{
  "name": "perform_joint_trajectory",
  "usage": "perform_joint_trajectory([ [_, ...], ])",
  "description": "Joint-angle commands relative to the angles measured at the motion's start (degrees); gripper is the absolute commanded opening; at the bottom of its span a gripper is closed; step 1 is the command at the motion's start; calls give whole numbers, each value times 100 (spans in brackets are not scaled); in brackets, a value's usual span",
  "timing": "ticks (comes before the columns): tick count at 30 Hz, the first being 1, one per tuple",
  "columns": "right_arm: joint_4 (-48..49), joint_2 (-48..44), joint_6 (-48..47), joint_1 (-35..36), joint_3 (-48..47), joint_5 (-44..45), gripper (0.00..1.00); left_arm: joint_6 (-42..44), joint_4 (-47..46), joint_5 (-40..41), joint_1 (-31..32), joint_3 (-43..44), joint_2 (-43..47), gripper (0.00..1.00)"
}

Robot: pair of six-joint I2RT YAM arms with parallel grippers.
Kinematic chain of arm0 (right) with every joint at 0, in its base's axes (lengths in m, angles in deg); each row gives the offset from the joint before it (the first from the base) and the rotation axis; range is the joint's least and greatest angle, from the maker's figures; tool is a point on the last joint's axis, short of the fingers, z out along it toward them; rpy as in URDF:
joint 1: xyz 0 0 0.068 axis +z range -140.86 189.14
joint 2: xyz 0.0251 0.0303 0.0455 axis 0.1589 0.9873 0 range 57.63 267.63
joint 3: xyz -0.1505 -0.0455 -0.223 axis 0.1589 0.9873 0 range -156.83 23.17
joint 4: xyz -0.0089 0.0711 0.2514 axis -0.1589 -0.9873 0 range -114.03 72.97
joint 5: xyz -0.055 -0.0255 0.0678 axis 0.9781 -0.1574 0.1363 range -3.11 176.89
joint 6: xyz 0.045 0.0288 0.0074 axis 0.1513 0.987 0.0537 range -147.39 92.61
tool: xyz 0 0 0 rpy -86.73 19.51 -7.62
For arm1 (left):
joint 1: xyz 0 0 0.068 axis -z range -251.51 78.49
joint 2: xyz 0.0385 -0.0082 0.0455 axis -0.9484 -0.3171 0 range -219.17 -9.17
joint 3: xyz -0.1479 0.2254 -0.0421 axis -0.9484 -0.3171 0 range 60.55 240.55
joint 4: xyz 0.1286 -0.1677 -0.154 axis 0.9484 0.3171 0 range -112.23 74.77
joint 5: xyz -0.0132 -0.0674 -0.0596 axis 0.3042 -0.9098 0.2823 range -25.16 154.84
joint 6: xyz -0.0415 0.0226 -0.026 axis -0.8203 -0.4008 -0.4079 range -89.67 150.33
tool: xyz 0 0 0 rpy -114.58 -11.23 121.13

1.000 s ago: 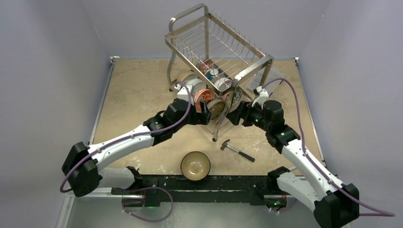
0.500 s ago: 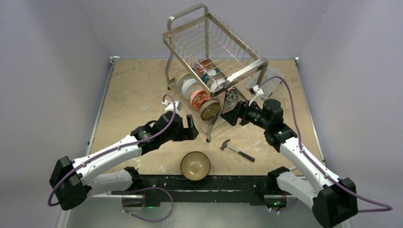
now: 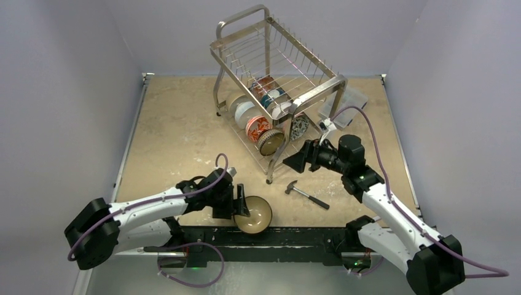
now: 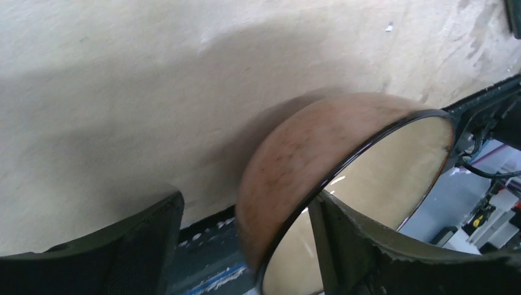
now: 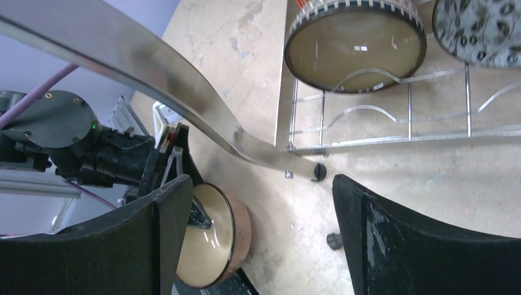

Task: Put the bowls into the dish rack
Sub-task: Pick up the bowl from the center of the board.

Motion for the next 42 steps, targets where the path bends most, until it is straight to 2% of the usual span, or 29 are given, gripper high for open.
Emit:
perform_joint_trajectory([
  [1,-444,-286,247,4,202,18,86,-38,-1023,-516,58,-33,-523,69],
  [3,-626,-457,400,-1,300,91,87,57,-1153,-511,55,-7,-762,58],
  [10,-1049,-882,606,-2,301,424,88,125,-1428,-383,61,89,-789,3],
  [11,-1128,-914,592,-2,253,464,89,108,-1416,-320,55,92,-707,0],
  [18,-1569,-1206,354,0,-131,641,93,110,-784,564,53,414,147,0],
  [25,-1929,-1643,160,-1,-876,799,97,627,322,1921,44,1495,719,0],
  [31,-2153,-1622,-69,0,-1927,861,99,1368,1380,3318,30,3014,656,0],
  [34,-2363,-1307,-333,-2,-2568,923,98,1844,1601,3600,26,3760,477,0],
  [39,-2598,-815,-706,-2,-3631,998,98,2476,2333,4409,17,5517,-4,0],
  [42,-2434,-584,-773,-2,-3991,952,98,2910,2249,4525,17,6333,-238,0],
])
